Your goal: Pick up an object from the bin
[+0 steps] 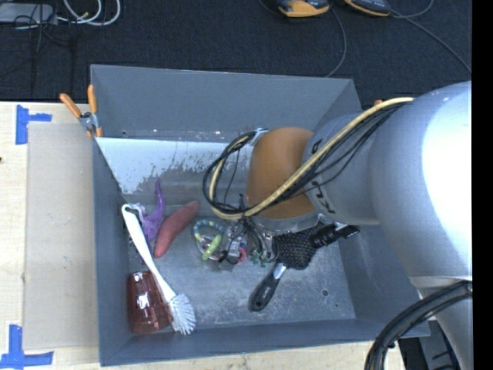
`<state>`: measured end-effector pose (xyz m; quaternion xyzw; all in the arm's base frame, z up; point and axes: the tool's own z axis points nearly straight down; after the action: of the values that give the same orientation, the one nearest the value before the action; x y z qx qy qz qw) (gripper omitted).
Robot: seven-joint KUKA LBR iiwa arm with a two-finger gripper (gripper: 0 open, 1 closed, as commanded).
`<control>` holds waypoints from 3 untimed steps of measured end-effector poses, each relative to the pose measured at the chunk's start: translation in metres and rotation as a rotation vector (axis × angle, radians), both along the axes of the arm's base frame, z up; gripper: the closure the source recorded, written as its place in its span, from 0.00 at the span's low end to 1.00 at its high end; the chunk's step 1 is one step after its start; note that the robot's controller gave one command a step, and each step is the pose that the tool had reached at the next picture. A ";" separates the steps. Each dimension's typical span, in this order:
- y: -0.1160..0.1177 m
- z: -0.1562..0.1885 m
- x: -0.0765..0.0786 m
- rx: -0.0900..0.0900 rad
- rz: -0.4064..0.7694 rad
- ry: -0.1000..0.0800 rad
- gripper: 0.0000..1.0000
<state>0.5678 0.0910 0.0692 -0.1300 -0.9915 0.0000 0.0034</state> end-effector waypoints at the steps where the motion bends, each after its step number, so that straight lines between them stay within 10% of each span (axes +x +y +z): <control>1: 0.000 0.003 -0.001 0.000 0.000 0.002 1.00; 3: -0.001 0.059 -0.001 0.000 0.001 0.002 1.00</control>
Offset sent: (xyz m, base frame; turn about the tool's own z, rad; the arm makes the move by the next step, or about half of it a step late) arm 0.0000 0.0000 0.0137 0.0000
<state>0.5670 0.0904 0.1284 -0.1297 -0.9915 0.0004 0.0046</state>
